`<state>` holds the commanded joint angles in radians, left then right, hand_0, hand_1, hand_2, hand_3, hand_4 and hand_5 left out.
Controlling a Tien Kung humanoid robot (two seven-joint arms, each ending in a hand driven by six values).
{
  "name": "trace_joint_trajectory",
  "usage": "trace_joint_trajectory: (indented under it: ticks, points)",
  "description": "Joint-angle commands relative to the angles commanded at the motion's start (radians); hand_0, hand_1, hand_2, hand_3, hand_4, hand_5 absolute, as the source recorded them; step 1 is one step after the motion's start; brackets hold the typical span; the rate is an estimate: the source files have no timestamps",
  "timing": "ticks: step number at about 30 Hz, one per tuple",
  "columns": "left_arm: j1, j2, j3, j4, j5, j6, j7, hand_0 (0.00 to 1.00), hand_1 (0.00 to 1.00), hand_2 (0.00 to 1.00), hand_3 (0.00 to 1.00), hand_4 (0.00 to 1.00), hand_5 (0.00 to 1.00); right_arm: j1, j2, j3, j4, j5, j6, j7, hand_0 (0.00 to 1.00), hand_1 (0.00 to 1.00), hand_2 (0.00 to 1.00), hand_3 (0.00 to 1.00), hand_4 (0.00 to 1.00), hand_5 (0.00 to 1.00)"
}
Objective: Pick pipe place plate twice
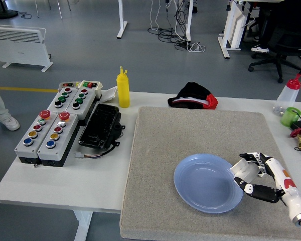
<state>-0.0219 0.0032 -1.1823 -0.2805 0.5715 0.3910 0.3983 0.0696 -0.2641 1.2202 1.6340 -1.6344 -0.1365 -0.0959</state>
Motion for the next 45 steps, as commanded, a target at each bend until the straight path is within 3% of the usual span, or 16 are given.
trace_joint_trajectory:
  ticks: [5, 6, 11, 12, 17, 18, 27, 33, 37, 45]
  points:
    - [-0.004, 0.003, -0.001, 0.0, 0.005, 0.0, 0.001, 0.612, 0.611, 0.718, 0.739, 0.55, 0.998, 0.034, -0.001, -0.068, -0.022, -0.022, 0.042, -0.036, 0.344, 0.483, 0.548, 0.657, 0.639, 0.104]
    - [-0.005, 0.003, -0.001, 0.0, 0.004, 0.001, 0.0, 0.612, 0.609, 0.716, 0.737, 0.549, 0.998, 0.043, 0.0, -0.08, -0.028, -0.023, 0.045, -0.037, 0.705, 0.693, 0.627, 0.677, 0.653, 0.125]
    - [-0.006, 0.004, -0.001, 0.0, 0.004, 0.003, -0.001, 0.612, 0.609, 0.716, 0.737, 0.549, 0.998, 0.073, 0.005, -0.109, -0.053, -0.039, 0.061, -0.043, 0.705, 0.693, 0.627, 0.677, 0.653, 0.125]
    - [-0.007, 0.004, -0.002, 0.0, 0.007, 0.003, -0.001, 0.612, 0.607, 0.715, 0.736, 0.549, 0.998, 0.081, 0.005, -0.116, -0.061, -0.044, 0.069, -0.048, 0.962, 0.855, 0.88, 0.836, 0.707, 0.187]
    - [-0.006, 0.005, -0.001, 0.0, 0.008, 0.005, 0.0, 0.612, 0.607, 0.715, 0.736, 0.549, 0.998, 0.092, 0.007, -0.117, -0.077, -0.06, 0.062, -0.051, 0.962, 0.855, 0.88, 0.836, 0.707, 0.187]
    - [-0.006, 0.005, -0.001, 0.0, 0.008, 0.005, 0.0, 0.612, 0.607, 0.714, 0.736, 0.55, 0.998, 0.091, 0.006, -0.117, -0.077, -0.064, 0.062, -0.053, 0.998, 0.93, 0.998, 0.91, 0.745, 0.221]
    - [-0.003, 0.003, -0.008, -0.002, 0.018, 0.007, 0.006, 0.612, 0.606, 0.713, 0.735, 0.55, 0.998, 0.083, 0.003, -0.1, -0.062, -0.072, 0.068, -0.066, 0.998, 0.94, 0.998, 0.921, 0.744, 0.21]
    - [0.001, 0.001, -0.01, -0.003, 0.021, 0.01, 0.009, 0.612, 0.605, 0.713, 0.735, 0.552, 0.998, 0.104, -0.008, -0.068, -0.079, -0.01, -0.008, -0.02, 0.998, 0.94, 0.998, 0.92, 0.738, 0.214]
    - [0.003, 0.0, -0.006, -0.003, 0.017, 0.01, 0.009, 0.612, 0.604, 0.712, 0.734, 0.552, 0.998, 0.16, -0.047, -0.056, -0.15, 0.016, -0.017, -0.016, 0.998, 0.929, 0.994, 0.909, 0.719, 0.2]
    - [0.001, 0.001, 0.002, -0.002, -0.001, 0.009, 0.002, 0.612, 0.604, 0.712, 0.735, 0.551, 0.998, 0.295, -0.146, -0.116, -0.338, 0.046, 0.087, -0.031, 0.998, 0.926, 0.972, 0.897, 0.752, 0.236]
